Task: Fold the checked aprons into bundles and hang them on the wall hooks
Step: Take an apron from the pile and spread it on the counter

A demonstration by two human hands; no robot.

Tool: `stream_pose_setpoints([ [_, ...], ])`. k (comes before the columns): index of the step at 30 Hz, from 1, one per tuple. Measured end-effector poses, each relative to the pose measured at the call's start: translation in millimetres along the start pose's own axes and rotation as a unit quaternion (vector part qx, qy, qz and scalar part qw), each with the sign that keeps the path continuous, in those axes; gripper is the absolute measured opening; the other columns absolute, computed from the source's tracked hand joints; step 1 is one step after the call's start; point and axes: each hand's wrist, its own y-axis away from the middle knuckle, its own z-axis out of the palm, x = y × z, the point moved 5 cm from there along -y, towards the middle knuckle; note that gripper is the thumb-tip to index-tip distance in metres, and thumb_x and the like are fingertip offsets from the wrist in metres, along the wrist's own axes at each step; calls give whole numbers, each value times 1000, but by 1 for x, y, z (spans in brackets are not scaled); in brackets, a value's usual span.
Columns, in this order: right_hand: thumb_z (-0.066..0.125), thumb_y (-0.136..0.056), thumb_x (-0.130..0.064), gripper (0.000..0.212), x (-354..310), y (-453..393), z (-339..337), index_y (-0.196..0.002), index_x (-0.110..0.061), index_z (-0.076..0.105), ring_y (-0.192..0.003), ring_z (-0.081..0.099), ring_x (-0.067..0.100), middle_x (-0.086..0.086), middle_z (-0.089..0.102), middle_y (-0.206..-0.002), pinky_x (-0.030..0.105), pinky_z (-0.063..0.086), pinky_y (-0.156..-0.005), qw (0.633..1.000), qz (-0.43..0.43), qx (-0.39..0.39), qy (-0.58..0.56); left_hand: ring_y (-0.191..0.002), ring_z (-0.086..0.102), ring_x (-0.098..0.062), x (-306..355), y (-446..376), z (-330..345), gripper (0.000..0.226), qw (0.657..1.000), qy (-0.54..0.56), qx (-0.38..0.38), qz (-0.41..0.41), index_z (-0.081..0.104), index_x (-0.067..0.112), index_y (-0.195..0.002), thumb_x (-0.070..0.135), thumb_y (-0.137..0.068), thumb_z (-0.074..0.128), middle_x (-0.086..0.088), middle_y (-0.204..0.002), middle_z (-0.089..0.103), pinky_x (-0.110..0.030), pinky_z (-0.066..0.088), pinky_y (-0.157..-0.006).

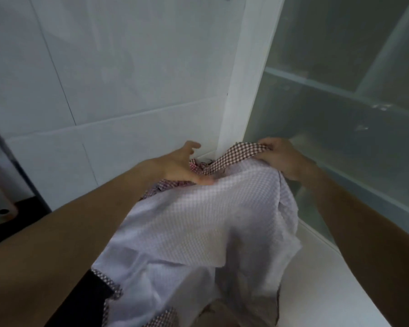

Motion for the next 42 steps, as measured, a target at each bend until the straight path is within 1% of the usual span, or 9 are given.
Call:
stream_pose_setpoints([
  [3, 72, -84, -7, 11, -41, -3, 21, -90, -16, 73, -82, 63, 11, 4, 73, -91, 32, 51, -80, 998, -42, -54, 7, -117, 53, -4, 25, -11, 2, 107, 988, 118, 62, 75, 30, 24, -149, 50, -63, 87, 7, -132, 52, -25, 44, -100],
  [6, 80, -81, -15, 16, -65, -6, 32, -96, -14, 74, -89, 65, 14, 7, 74, -100, 34, 53, -88, 994, -69, -87, -14, -63, 55, 8, 45, -14, -8, 14, 975, 38, 157, 150, 65, 15, -98, 24, -90, 72, 7, -78, 63, -10, 40, -63],
  [10, 89, -66, -46, 48, -43, -2, 40, -98, -15, 74, -97, 70, 21, 5, 76, -102, 37, 53, -91, 987, -39, -155, -8, -56, 43, -3, 36, -12, -39, 42, 956, 36, 248, 150, 49, 25, -60, 15, -101, 53, 9, -60, 50, -18, 33, -54],
  [16, 81, -76, -40, 32, 43, 11, 69, -69, -17, 59, -71, 62, 8, -16, 65, -62, 11, 44, -62, 958, 76, -247, 126, -55, 42, -4, 10, 2, -78, 44, 925, 30, 363, 109, 46, 17, -62, 21, -105, 44, 7, -60, 47, -11, 33, -52],
  [20, 73, -86, -44, 42, 80, 19, 75, -85, -4, 60, -80, 56, 23, 6, 56, -82, 28, 39, -60, 925, 115, -229, 279, -58, 48, -7, -19, 19, -106, 44, 873, 132, 467, 39, 57, 15, -70, 25, -108, 37, 1, -67, 54, -23, 36, -60],
  [25, 69, -91, -41, 34, 60, 14, 89, -81, -9, 62, -79, 59, 17, 3, 65, -84, 26, 39, -62, 954, 69, -205, 209, -80, 61, -21, -34, 17, -79, 37, 970, 22, 239, -50, 62, 16, -97, 52, -90, 64, -4, -89, 63, -32, 50, -75],
  [29, 66, -90, -25, 32, -12, 4, 111, -61, -22, 52, -62, 45, -3, -10, 53, -66, 17, 34, -58, 961, -29, -211, 177, -118, 52, -10, -12, 2, 7, 106, 1000, -13, 4, 8, 41, 28, -140, 86, -56, 67, 12, -128, 52, -32, 41, -107],
  [36, 73, -89, -31, 29, -36, -3, 114, -66, -23, 58, -57, 50, -2, -10, 57, -66, 14, 35, -53, 967, -78, -201, 136, -82, 61, -2, -19, -7, 30, 30, 993, -44, 40, 105, 68, 21, -113, 40, -90, 69, 10, -98, 69, -5, 40, -69],
  [42, 77, -83, -47, 28, 5, 15, 119, -103, -31, 65, -91, 61, 6, -14, 67, -103, 12, 41, -71, 938, -19, -293, 186, -59, 57, 0, -31, 1, -6, 39, 985, -12, 141, 100, 72, 3, -78, 39, -92, 67, -5, -74, 70, -19, 47, -63],
])
